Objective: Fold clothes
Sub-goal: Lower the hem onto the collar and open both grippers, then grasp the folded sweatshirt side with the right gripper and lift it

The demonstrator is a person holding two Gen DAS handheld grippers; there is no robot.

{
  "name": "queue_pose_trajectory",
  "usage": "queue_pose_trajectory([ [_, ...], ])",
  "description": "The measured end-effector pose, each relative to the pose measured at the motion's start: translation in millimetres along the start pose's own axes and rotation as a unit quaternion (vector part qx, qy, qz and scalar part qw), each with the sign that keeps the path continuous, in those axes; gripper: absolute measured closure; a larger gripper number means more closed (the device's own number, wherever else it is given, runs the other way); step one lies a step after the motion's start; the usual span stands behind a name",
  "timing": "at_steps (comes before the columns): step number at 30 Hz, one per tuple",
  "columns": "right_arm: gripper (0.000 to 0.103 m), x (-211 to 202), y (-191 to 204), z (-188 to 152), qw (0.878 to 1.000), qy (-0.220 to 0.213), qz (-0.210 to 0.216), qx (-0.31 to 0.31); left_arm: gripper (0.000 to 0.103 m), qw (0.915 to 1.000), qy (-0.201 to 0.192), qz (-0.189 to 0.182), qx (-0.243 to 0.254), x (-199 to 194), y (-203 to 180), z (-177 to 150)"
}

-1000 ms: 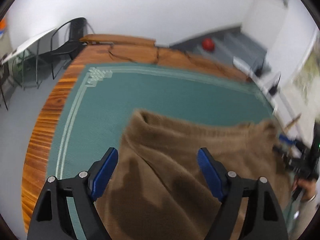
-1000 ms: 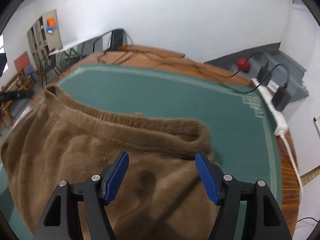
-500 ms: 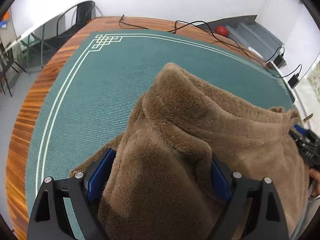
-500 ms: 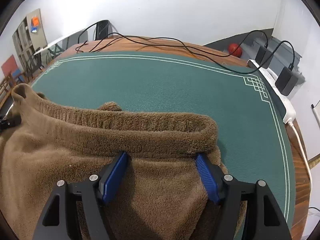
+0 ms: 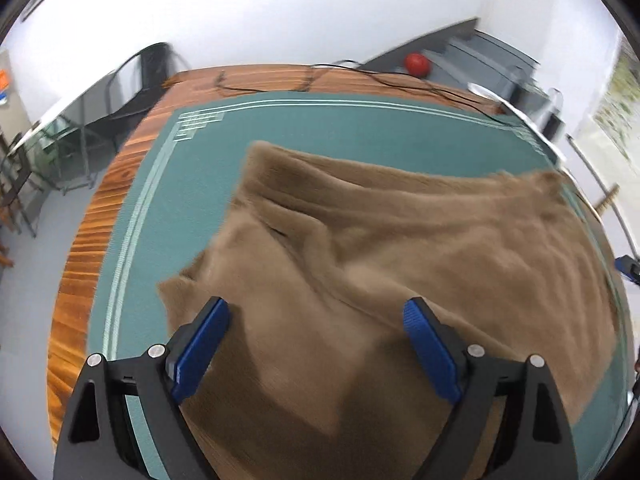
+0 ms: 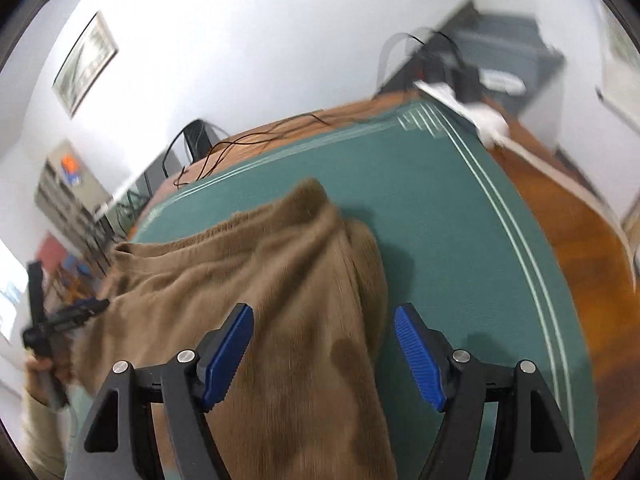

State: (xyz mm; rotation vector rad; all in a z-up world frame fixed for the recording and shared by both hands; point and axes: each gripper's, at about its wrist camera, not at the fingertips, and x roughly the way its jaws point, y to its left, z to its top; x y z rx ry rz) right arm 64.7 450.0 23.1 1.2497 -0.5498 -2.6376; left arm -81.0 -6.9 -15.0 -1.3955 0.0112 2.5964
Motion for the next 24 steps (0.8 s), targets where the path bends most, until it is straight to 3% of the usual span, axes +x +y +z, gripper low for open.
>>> queue_pose_trajectory([
  [5, 0.028, -21, -28, -44, 0.993, 0.011, 0.058, 0.104, 0.011, 0.9992, -0.003, -0.039, 0.011, -23, -20, -28],
  [8, 0.028, -30, -39, -63, 0.986, 0.02, 0.069, 0.149, 0.011, 0.9982, -0.011, -0.059, 0.001, -34, -24, -47],
  [13, 0.024, -29, -27, -79, 0.982, 0.038, 0.084, 0.167, 0.01, 0.9969, -0.017, -0.073, -0.021, -42, -18, -65],
  [19, 0.024, -7, -6, -88, 0.978, 0.055, 0.066, 0.19, 0.01, 0.9943, -0.03, -0.094, -0.04, -50, -1, -78],
  [24, 0.024, 2, 1, -93, 0.973, 0.035, 0.03, 0.225, 0.01, 0.9918, -0.04, -0.113, -0.045, -52, 15, -89],
])
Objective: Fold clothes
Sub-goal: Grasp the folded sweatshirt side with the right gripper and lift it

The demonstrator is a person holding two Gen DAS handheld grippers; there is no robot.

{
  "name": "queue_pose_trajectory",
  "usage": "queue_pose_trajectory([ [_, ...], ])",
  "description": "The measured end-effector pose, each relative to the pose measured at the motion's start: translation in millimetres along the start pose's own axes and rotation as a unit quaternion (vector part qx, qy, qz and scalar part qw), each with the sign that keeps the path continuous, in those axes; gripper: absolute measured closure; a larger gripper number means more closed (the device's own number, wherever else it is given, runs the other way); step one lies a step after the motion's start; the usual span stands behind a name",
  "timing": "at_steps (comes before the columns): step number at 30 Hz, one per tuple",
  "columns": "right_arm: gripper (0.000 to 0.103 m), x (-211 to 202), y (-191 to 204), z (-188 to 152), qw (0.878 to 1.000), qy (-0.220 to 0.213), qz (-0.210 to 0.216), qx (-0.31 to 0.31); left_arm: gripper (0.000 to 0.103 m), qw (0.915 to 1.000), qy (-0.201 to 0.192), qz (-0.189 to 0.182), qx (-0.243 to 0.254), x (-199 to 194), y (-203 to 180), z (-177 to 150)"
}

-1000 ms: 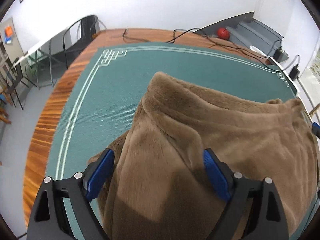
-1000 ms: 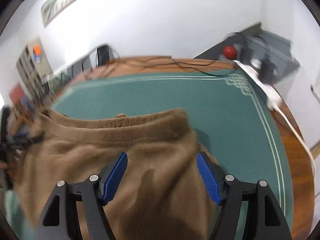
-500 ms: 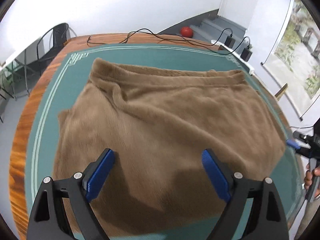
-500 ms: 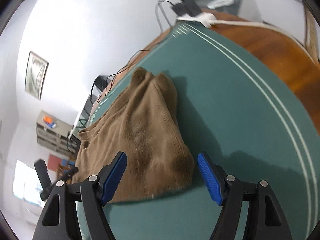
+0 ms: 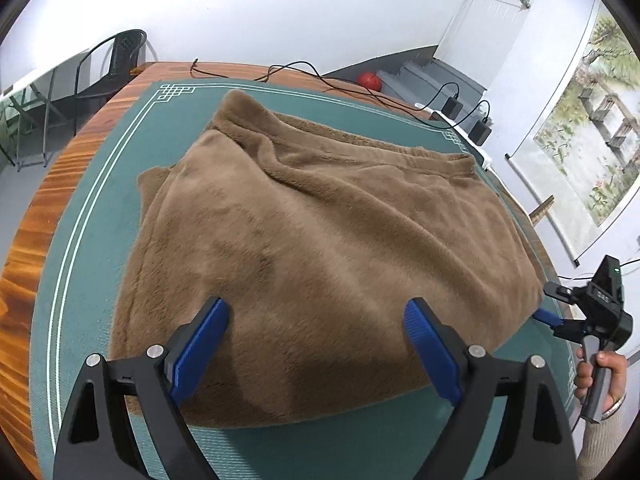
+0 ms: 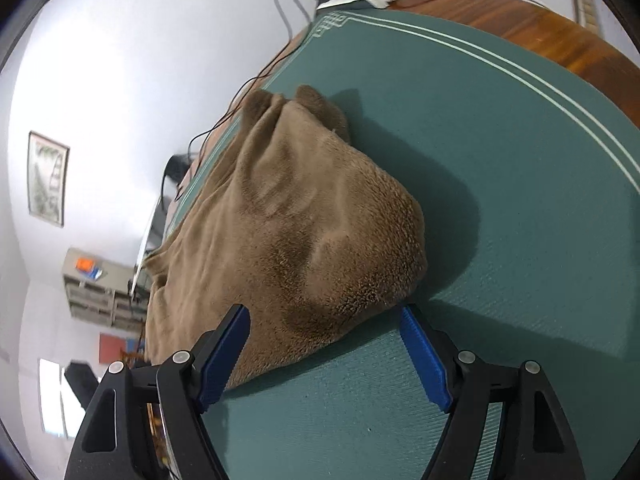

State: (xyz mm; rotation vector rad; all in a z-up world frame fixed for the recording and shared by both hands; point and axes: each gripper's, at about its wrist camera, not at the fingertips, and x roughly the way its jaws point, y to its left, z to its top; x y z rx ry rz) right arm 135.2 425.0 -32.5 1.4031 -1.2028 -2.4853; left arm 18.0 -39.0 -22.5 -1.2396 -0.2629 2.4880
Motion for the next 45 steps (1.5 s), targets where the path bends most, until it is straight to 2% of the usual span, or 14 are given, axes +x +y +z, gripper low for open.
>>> queue_pose_trajectory([
  [4, 0.022, 9, 3, 5, 0.999, -0.035, -0.011, 0.029, 0.01, 0.9998, -0.007, -0.015, -0.006, -2, 5, -3],
  [6, 0.012, 12, 8, 5, 0.998, -0.051, -0.008, 0.04, 0.01, 0.9998, -0.011, -0.015, -0.003, -4, 5, -6],
  [11, 0.005, 16, 11, 1, 0.994, -0.084, 0.016, 0.066, 0.009, 0.9997, -0.016, -0.017, -0.002, -8, 7, -10],
  [15, 0.005, 19, 0, 9, 0.985, -0.105, 0.067, 0.119, 0.007, 0.9994, -0.021, -0.024, -0.01, -10, 10, -13],
  [17, 0.005, 22, 2, 14, 0.984, -0.112, 0.075, 0.119, 0.006, 0.9994, -0.022, -0.024, -0.013, -10, 11, -15],
  [25, 0.004, 25, 13, 5, 0.988, -0.124, 0.069, 0.065, 0.003, 0.9995, -0.03, -0.007, -0.005, -9, 4, -20],
  [29, 0.004, 24, 9, 8, 0.984, -0.135, 0.075, 0.088, 0.003, 0.9995, -0.032, -0.002, -0.001, -9, 3, -21],
  [33, 0.004, 25, 11, 9, 0.98, -0.154, 0.058, 0.113, 0.003, 0.9995, -0.032, -0.006, -0.003, -9, 5, -21],
  [36, 0.004, 32, 19, 12, 0.979, -0.147, 0.07, 0.119, 0.003, 0.999, -0.038, -0.017, -0.014, -14, 9, -20],
  [40, 0.004, 42, 31, 13, 0.982, -0.147, 0.058, 0.101, 0.003, 0.9972, -0.059, -0.033, -0.034, -22, 15, -17],
  [43, 0.004, 50, 38, 15, 0.983, -0.16, 0.035, 0.076, 0.003, 0.9961, -0.072, -0.017, -0.048, -25, 24, -15],
  [44, 0.006, 51, 39, 16, 0.983, -0.166, 0.034, 0.073, 0.003, 0.9957, -0.074, -0.012, -0.054, -26, 28, -14],
  [45, 0.014, 53, 38, 16, 0.982, -0.169, 0.038, 0.074, 0.003, 0.9952, -0.075, -0.012, -0.061, -26, 32, -13],
])
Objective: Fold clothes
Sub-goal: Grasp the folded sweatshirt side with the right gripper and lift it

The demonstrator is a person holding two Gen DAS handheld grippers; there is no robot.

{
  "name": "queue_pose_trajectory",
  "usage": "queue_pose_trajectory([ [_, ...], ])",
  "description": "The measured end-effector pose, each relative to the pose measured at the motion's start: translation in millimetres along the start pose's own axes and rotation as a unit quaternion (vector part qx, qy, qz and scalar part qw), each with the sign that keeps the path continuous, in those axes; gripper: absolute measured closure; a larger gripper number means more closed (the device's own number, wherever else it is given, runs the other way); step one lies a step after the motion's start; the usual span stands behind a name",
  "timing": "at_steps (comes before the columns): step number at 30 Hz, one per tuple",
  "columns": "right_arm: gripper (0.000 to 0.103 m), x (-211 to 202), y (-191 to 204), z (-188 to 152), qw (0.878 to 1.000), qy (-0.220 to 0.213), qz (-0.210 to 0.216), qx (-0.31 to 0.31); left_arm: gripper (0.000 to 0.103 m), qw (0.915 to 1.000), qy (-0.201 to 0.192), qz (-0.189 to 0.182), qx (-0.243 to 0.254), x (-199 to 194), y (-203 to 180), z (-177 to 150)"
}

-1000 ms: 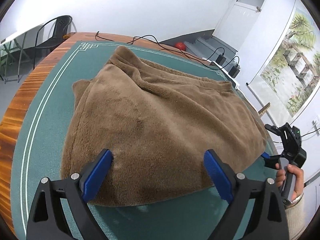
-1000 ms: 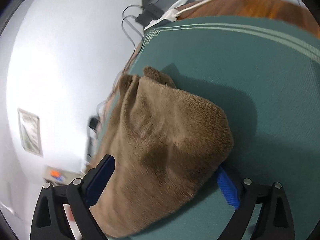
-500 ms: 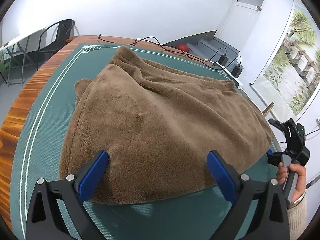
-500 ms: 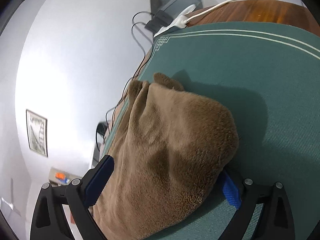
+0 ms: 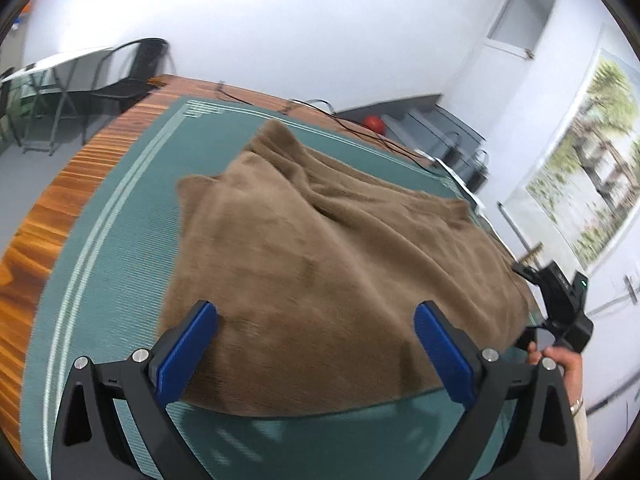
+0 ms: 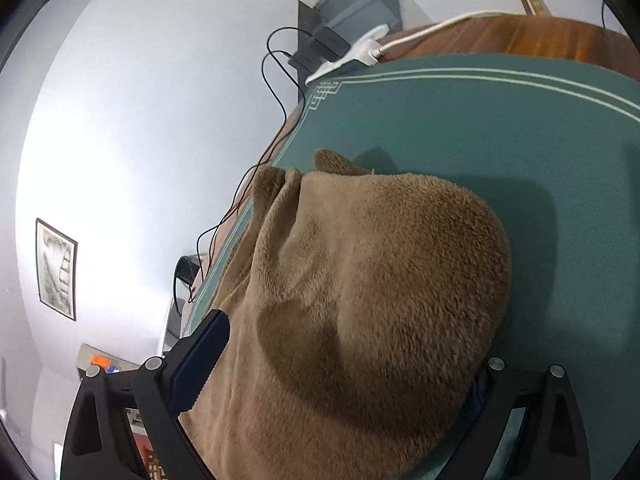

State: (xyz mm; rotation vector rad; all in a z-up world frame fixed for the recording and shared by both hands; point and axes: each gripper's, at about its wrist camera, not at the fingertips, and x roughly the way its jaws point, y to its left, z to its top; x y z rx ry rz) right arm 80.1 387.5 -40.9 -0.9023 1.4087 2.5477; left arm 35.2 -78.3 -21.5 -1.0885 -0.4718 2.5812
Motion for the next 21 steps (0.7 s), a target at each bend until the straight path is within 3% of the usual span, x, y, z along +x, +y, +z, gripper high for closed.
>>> queue_pose_trajectory([
  [1, 0.022, 3, -4, 0, 1.0, 0.005, 0.008, 0.009, 0.003, 1.0, 0.001, -0.004, -0.009, 0, 4, 1],
  [2, 0.045, 6, -9, 1, 1.0, 0.011, 0.016, 0.02, 0.003, 0.9999, 0.002, -0.007, -0.015, 1, 7, 2],
  [3, 0.057, 7, -13, 1, 0.999, 0.014, 0.021, 0.027, 0.003, 0.9997, 0.002, -0.009, -0.021, 1, 9, 2],
  [10, 0.062, 7, -6, 6, 0.999, 0.017, 0.041, 0.006, 0.003, 0.9999, 0.002, 0.01, -0.002, 3, 3, 0],
  [15, 0.063, -6, 48, 8, 0.994, -0.019, 0.039, -0.096, 0.003, 0.9999, 0.001, 0.003, -0.013, -1, 9, 2],
  [21, 0.063, -10, 93, 8, 0.986, -0.028, 0.043, -0.158, 0.003, 0.9985, -0.027, 0.012, -0.046, -17, 27, 11],
])
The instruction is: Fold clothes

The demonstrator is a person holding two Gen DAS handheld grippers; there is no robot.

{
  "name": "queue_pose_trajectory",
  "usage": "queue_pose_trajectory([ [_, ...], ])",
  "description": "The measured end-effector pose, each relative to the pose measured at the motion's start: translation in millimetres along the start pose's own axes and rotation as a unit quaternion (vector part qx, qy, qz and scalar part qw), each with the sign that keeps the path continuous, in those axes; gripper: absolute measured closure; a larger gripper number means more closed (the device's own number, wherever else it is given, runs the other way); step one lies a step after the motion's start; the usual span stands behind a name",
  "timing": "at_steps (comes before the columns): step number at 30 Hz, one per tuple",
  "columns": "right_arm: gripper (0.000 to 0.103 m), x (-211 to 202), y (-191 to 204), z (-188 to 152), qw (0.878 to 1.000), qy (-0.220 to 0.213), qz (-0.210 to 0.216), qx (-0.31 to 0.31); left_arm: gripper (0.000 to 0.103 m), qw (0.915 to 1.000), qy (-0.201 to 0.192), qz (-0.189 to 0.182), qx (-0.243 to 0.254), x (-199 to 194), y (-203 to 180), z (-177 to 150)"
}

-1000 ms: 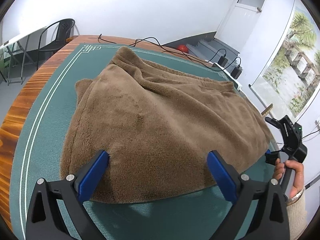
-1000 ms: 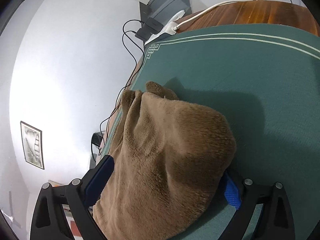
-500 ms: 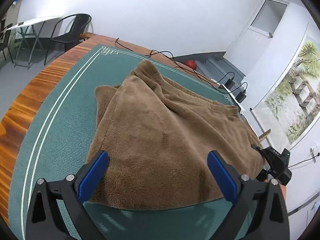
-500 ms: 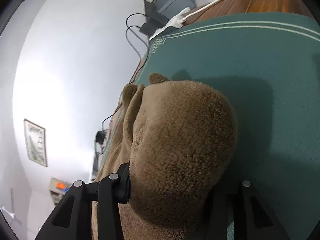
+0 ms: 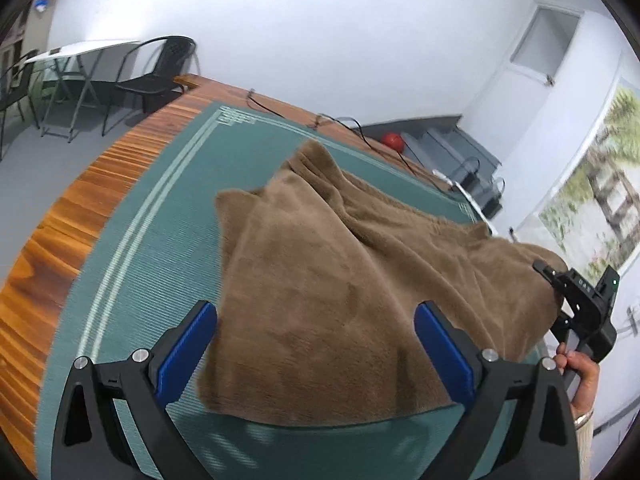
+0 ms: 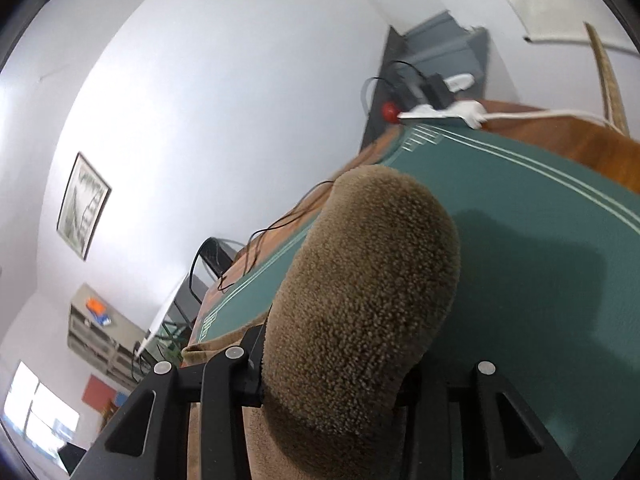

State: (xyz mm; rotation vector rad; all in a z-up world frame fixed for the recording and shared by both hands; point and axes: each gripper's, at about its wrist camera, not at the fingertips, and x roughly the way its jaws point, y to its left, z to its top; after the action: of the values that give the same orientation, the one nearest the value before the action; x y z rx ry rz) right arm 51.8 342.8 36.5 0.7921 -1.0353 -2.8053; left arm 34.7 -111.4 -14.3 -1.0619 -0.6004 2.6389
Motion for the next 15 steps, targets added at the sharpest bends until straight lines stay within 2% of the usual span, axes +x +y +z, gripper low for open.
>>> queue_pose_trajectory([
  [2, 0.063, -2, 9, -15, 1.0, 0.002, 0.0, -0.01, 0.003, 0.9996, -0.009, 0.006, -0.026, -6, 13, 5],
  [6, 0.065, -3, 39, -17, 0.999, 0.0, 0.003, -0.038, 0.003, 0.9967, -0.024, 0.049, -0.061, -14, 34, 12],
  [11, 0.065, 4, 93, -22, 0.996, 0.003, 0.033, -0.084, 0.003, 0.9914, -0.025, 0.042, -0.122, -18, 63, 14],
  [15, 0.065, 14, 139, -36, 0.99, 0.015, 0.08, -0.114, 0.003, 0.984, -0.026, 0.038, -0.172, -20, 84, 14],
])
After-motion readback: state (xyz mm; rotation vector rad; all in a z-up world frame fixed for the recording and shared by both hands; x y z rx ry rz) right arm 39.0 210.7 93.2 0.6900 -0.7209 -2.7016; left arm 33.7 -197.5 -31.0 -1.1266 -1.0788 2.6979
